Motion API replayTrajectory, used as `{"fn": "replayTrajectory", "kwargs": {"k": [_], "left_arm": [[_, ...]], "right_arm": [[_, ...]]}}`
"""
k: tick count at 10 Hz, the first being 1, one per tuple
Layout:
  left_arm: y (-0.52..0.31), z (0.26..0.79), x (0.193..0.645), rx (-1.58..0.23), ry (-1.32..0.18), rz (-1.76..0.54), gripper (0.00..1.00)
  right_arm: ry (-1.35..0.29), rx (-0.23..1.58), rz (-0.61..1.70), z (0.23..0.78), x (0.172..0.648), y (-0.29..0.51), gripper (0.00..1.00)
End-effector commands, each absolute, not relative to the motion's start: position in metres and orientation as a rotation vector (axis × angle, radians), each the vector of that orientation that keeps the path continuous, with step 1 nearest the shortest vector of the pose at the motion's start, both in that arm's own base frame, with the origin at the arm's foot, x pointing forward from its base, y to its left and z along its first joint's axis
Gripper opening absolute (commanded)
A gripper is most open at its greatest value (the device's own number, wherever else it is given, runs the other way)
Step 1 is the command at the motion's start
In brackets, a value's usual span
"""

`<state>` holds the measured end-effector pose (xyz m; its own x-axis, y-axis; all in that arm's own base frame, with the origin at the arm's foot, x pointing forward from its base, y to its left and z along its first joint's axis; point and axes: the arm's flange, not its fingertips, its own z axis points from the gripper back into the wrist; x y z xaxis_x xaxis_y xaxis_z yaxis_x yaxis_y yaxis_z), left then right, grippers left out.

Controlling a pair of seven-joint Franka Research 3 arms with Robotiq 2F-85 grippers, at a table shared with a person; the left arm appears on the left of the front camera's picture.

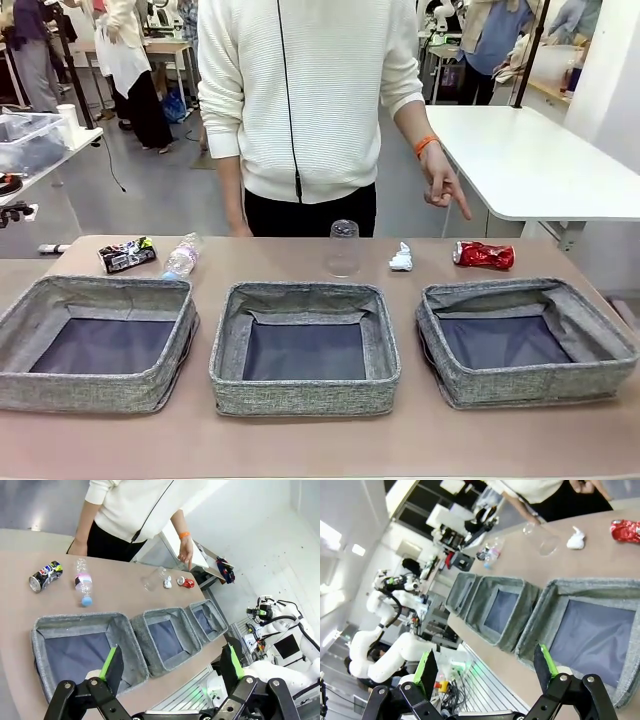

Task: Sort the waste into the appropriate baskets.
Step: Pick up the waste item pointed out by the person.

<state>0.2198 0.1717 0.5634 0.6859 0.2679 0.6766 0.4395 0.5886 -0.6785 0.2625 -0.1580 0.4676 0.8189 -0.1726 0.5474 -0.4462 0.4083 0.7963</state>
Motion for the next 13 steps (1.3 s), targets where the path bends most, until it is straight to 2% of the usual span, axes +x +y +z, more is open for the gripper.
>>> {"fn": "replayTrajectory", "kwargs": {"k": [1, 2, 3, 4, 5, 6, 7, 9, 10, 11, 13], "left_arm": [[0.172, 0.566, 0.222, -0.964, -0.857, -0.136, 1.00], [0.172, 0.566, 0.222, -0.964, -0.857, -0.136, 1.00], [0.172, 0.566, 0.222, -0.964, -0.857, -0.136, 1.00], [0.172, 0.566, 0.222, -0.964, -0.857, -0.136, 1.00], [0.172, 0.566, 0.222, -0.964, -0.857, -0.136, 1.00], [0.172, 0.566, 0.222, -0.964, -0.857, -0.136, 1.00], [0.172, 0.566, 0.222, -0.964, -0.857, -0.136, 1.00], [0.172, 0.566, 0.222, -0.964, -0.857, -0.136, 1.00], [0.172, 0.566, 0.222, -0.964, -0.857, -0.136, 1.00], [0.172, 0.566, 0.222, -0.964, -0.857, -0.136, 1.00], [0.172, 0.566, 0.222, -0.964, -0.857, -0.136, 1.00]], "right_arm": [[-0.758, 0.675, 0.139, 0.478, 0.264, -0.132, 1.00], [-0.903, 0.243, 0.699, 0.482, 0.250, -0.089, 1.00], [-0.939, 0.176, 0.865, 0.488, 0.244, -0.076, 1.00], [-0.942, 0.123, 0.908, 0.492, 0.240, -0.071, 1.00], [-0.843, 0.099, 0.604, 0.502, 0.243, -0.066, 1.00], [-0.705, 0.648, 0.565, 0.528, 0.271, -0.107, 1.00], [-0.735, 0.496, 0.632, 0.546, 0.271, -0.095, 1.00], [-0.672, 0.403, 0.877, 0.544, 0.291, -0.083, 1.00], [-0.642, 0.294, 1.110, 0.533, 0.318, -0.070, 1.00], [-0.564, 0.203, 1.197, 0.520, 0.348, -0.056, 1.00], [-0.551, 0.183, 1.293, 0.486, 0.408, -0.027, 1.00]]}}
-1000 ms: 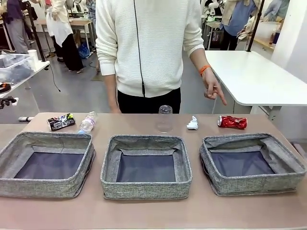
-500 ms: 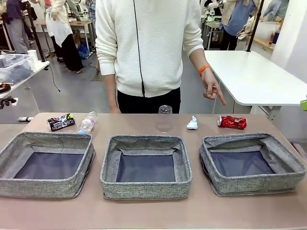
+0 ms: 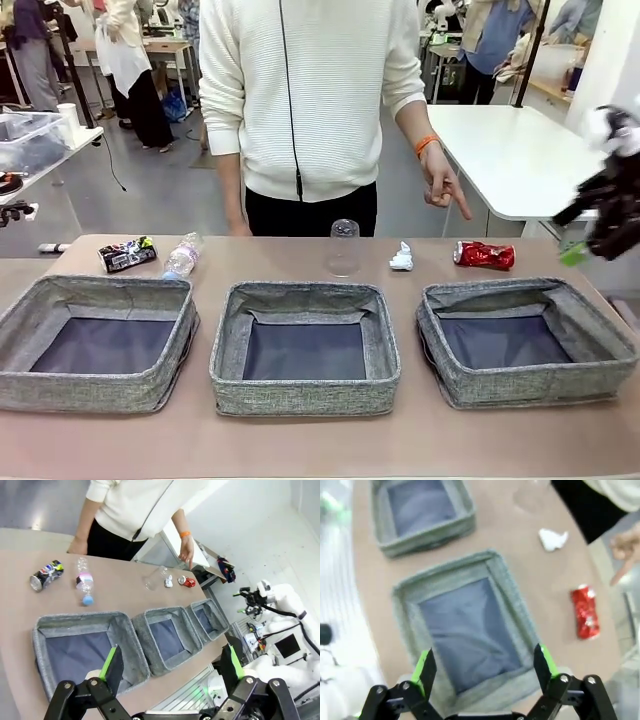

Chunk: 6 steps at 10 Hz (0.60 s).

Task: Sort the waste into the appropriate baskets.
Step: Pick up the waste item pointed out by the person.

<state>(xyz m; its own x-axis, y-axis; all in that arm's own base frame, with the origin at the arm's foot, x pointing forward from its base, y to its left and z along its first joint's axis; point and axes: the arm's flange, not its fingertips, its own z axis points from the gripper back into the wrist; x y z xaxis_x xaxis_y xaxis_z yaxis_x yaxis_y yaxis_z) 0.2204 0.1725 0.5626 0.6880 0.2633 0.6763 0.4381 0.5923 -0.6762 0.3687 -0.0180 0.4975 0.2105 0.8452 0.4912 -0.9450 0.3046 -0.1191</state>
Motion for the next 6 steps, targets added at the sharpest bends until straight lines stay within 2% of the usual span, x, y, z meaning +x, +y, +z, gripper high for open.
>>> {"fn": "replayTrajectory", "kwargs": {"k": [1, 2, 3, 4, 5, 6], "left_arm": [[0.172, 0.566, 0.222, -0.964, -0.857, -0.136, 1.00], [0.172, 0.566, 0.222, -0.964, -0.857, -0.136, 1.00], [0.172, 0.566, 0.222, -0.964, -0.857, -0.136, 1.00], [0.172, 0.566, 0.222, -0.964, -0.857, -0.136, 1.00], [0.172, 0.566, 0.222, -0.964, -0.857, -0.136, 1.00], [0.172, 0.566, 0.222, -0.964, -0.857, -0.136, 1.00]], "right_arm": [[-0.565, 0.141, 1.258, 0.455, 0.446, -0.009, 1.00], [-0.553, 0.227, 1.167, 0.433, 0.472, 0.004, 1.00], [-0.518, 0.175, 1.280, 0.473, 0.403, -0.006, 1.00], [-0.518, 0.175, 1.280, 0.473, 0.403, -0.006, 1.00], [-0.490, 0.167, 1.242, 0.431, 0.447, 0.006, 1.00], [-0.402, 0.141, 1.233, 0.429, 0.447, 0.002, 1.00]]}}
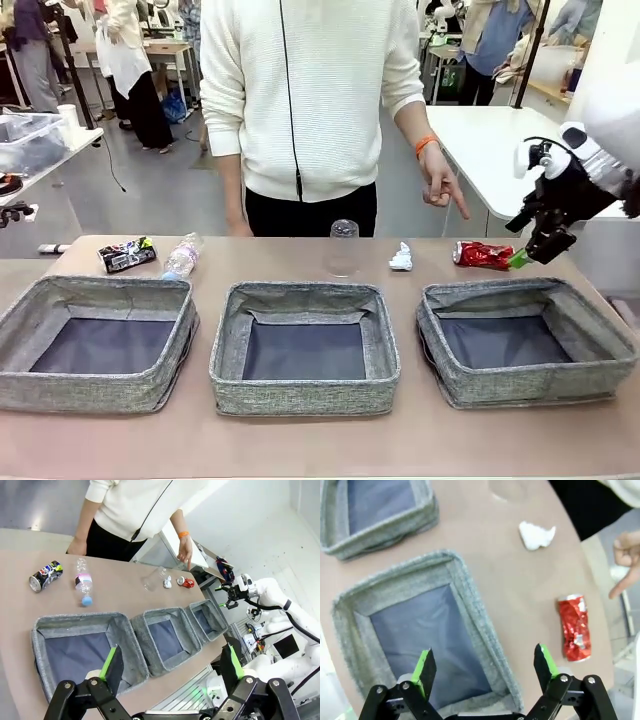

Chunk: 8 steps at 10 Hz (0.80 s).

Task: Sort the waste into the appropriate baskets.
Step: Pick up the waste item pointed out by the person.

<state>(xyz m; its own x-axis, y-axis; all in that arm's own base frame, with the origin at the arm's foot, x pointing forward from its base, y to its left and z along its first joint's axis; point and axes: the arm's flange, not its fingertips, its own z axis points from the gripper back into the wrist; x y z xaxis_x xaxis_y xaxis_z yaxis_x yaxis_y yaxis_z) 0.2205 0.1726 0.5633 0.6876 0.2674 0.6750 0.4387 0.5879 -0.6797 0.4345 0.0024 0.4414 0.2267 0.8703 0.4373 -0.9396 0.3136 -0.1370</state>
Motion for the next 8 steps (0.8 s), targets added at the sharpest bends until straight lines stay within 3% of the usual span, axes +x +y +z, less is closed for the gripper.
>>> {"fn": "replayTrajectory", "kwargs": {"k": [1, 8], "left_arm": [[0.172, 0.566, 0.222, -0.964, -0.857, -0.136, 1.00], [0.172, 0.566, 0.222, -0.964, -0.857, -0.136, 1.00]], "right_arm": [[-0.414, 0.169, 1.196, 0.423, 0.464, -0.008, 1.00], [-0.415, 0.109, 1.183, 0.363, 0.589, -0.033, 1.00]]}}
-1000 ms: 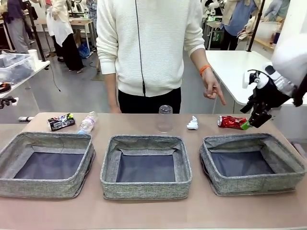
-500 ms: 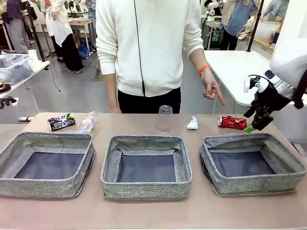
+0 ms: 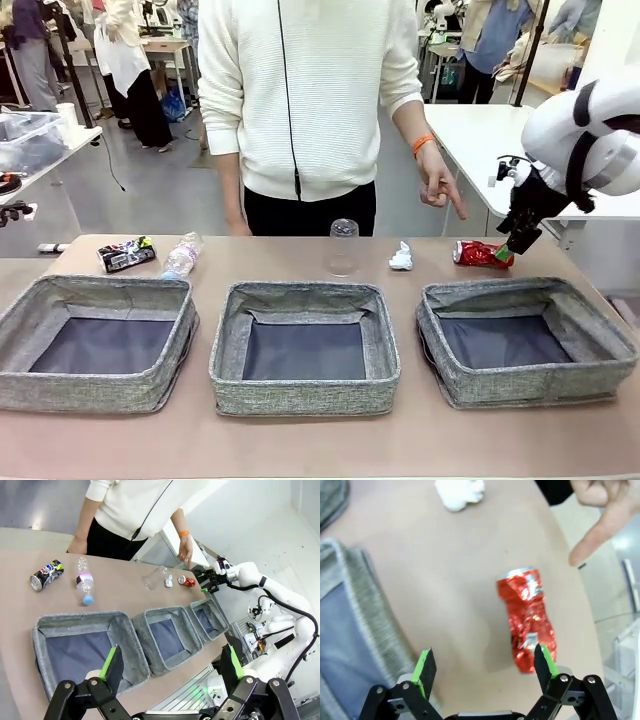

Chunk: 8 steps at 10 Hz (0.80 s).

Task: Sort the waste into the appropriate baskets.
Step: Pick up the waste item pointed out by the person.

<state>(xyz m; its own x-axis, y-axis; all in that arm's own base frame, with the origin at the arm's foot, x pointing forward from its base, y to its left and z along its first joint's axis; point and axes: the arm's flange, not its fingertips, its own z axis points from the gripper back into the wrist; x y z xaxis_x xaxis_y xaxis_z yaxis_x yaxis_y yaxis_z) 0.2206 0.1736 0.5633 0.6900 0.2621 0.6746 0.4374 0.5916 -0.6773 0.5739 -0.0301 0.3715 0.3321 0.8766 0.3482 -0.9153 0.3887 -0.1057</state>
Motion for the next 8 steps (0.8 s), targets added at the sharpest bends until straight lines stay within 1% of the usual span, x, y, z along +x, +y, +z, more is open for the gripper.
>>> {"fn": "replayTrajectory", "kwargs": {"k": [1, 5, 8], "left_arm": [[0.172, 0.566, 0.222, -0.964, -0.857, -0.136, 1.00], [0.172, 0.566, 0.222, -0.964, -0.857, -0.136, 1.00], [0.172, 0.566, 0.222, -0.964, -0.857, -0.136, 1.00]], "right_arm": [[-0.425, 0.100, 1.173, 0.354, 0.600, -0.033, 1.00], [-0.422, 0.095, 1.217, 0.322, 0.618, -0.027, 1.00], [-0.417, 0.139, 1.219, 0.300, 0.627, -0.030, 1.00]]}}
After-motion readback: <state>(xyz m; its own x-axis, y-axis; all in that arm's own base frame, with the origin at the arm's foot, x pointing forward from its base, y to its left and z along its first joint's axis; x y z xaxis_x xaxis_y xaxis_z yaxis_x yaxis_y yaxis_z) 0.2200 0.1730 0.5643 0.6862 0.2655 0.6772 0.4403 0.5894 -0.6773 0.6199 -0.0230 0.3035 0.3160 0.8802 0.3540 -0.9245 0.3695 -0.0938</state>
